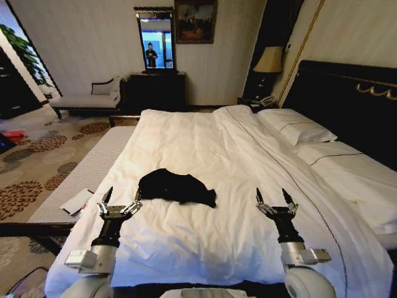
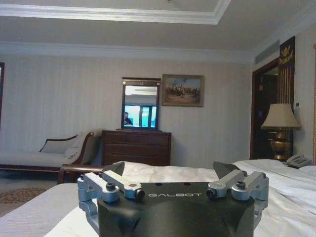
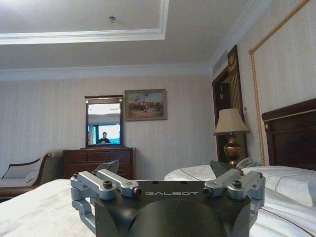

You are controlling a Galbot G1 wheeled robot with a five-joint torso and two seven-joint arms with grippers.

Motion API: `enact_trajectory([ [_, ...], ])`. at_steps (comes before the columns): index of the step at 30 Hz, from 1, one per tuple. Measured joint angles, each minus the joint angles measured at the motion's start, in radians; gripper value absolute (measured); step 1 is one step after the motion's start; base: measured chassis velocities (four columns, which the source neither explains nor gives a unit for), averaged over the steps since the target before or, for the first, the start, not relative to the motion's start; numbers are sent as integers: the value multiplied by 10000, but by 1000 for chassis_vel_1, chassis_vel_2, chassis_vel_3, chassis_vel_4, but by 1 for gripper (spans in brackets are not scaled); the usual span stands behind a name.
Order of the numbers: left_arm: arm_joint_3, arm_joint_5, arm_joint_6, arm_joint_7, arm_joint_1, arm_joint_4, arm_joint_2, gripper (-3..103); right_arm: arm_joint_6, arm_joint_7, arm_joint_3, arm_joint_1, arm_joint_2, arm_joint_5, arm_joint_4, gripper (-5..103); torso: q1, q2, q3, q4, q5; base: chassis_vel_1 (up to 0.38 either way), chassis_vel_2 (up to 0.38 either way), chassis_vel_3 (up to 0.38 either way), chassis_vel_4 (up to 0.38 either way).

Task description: Fold the clothes on the bed.

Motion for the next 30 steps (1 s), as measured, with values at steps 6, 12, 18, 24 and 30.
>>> enact_trajectory([
  [6, -1, -3, -1, -6, 2, 1, 29, 100, 57, -75, -12, -10, 88, -122, -59, 100, -1, 1, 0, 0, -2, 0, 0, 0, 0],
  [12, -50, -44, -3, -6, -16, 31, 55, 100, 84, -75, -43, 27, 134, -133, -124, 100, -1, 1, -1, -1, 4, -14, 34, 7, -40],
  [18, -50, -55, -5, -10, -49, 61, 59, 100, 113, -74, -51, 43, 155, -137, -144, 100, -1, 1, 0, 0, -1, -39, 184, 30, -182],
  [24, 2, -37, -17, -33, -64, 98, 44, 100, 212, -58, -51, 49, 177, -122, -147, 100, 9, -2, 3, 1, -4, -37, 180, 44, -166],
  [30, 59, -6, -46, -32, -64, 129, 11, 100, 271, -61, -45, 27, 193, -120, -189, 100, -2, 0, 0, -1, 6, -2, 11, 6, -6],
])
